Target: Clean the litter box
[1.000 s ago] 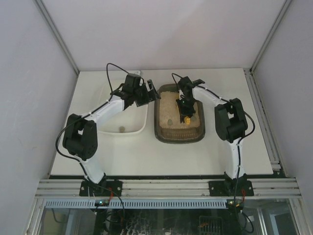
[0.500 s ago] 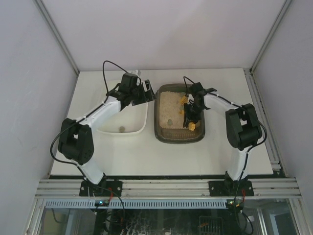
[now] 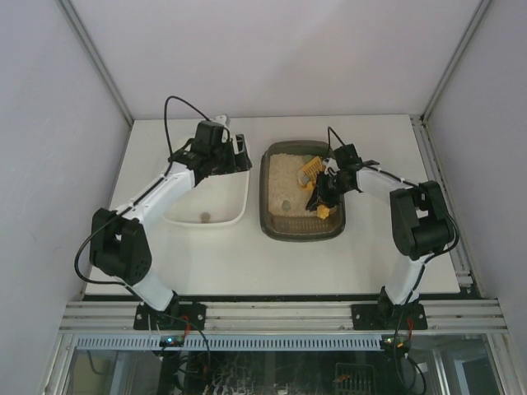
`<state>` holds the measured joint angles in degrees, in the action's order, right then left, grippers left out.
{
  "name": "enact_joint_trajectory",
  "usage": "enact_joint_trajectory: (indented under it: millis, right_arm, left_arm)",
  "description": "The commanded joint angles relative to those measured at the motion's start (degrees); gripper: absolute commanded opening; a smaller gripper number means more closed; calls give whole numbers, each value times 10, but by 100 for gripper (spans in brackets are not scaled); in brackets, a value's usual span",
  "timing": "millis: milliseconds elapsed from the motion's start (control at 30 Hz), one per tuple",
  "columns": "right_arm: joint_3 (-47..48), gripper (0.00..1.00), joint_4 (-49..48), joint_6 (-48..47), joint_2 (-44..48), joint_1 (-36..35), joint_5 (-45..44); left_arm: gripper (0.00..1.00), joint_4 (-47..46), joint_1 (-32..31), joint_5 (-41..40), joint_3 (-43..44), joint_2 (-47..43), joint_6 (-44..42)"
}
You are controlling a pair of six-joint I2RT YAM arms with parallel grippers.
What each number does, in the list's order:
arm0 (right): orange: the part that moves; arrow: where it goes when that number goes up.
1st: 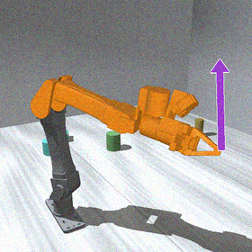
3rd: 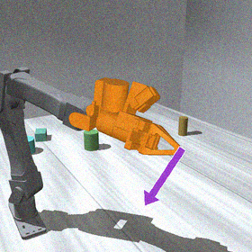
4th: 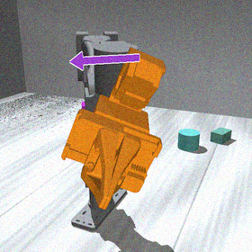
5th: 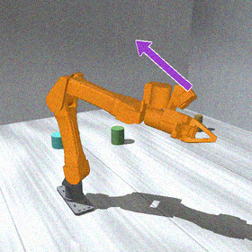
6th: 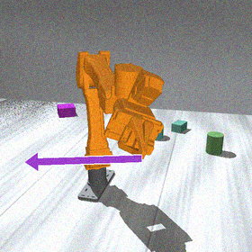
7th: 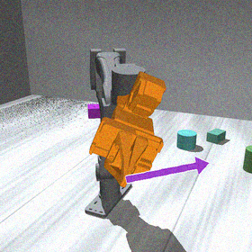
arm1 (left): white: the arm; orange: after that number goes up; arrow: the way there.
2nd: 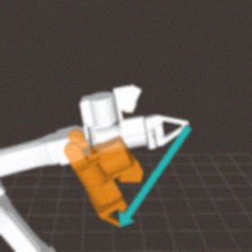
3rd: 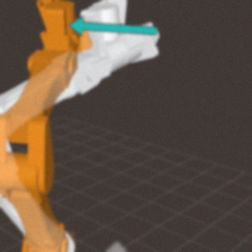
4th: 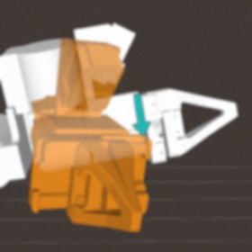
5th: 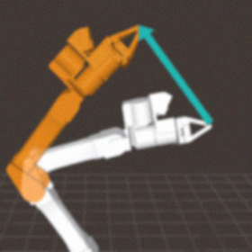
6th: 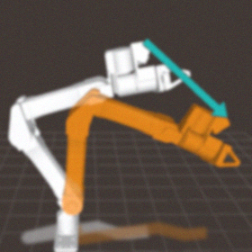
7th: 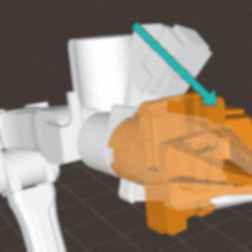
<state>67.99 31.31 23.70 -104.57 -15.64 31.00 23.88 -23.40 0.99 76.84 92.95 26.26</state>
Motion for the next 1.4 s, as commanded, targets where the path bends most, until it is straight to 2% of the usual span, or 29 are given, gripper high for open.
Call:
enact_joint_trajectory:
  millis: [0,133,367,467,600,633,733,867,900,1033,1133,1267,1367]
  right_arm:
    - [-38,0,-135,53,31,21,94]
    - [-106,0,-260,105,56,35,151]
    - [-221,0,-467,190,92,37,204]
    - [-256,0,-570,245,94,37,234]
    - [-307,0,-686,317,114,36,232]
    - [-315,0,-700,323,115,29,228]
    - [-327,0,-715,329,112,7,229]
    - [-397,0,-941,462,85,40,221]
    - [-397,0,-955,470,76,35,220]
    - [-396,0,-911,431,83,9,217]
    - [-421,0,-1006,475,73,23,209]
    - [-408,0,-999,467,63,2,218]
    - [-434,0,-1106,531,45,31,210]
  left_arm:
    - [83,25,21,-10,26,-42,-34]
    - [82,49,26,-34,23,-77,-72]
    - [80,166,27,-106,77,-117,-195]
    - [81,238,37,-60,95,-130,-276]
    - [80,266,109,126,40,-193,-323]
    - [80,272,123,151,22,-206,-336]
    - [79,303,133,153,4,-227,-368]
    - [78,318,137,147,-30,-266,-390]
    - [79,317,138,143,-40,-278,-392]
    - [79,318,138,122,-67,-303,-391]
    - [78,322,142,118,-84,-313,-388]
    - [78,329,143,117,-101,-329,-390]
    - [78,335,143,113,-107,-339,-393]
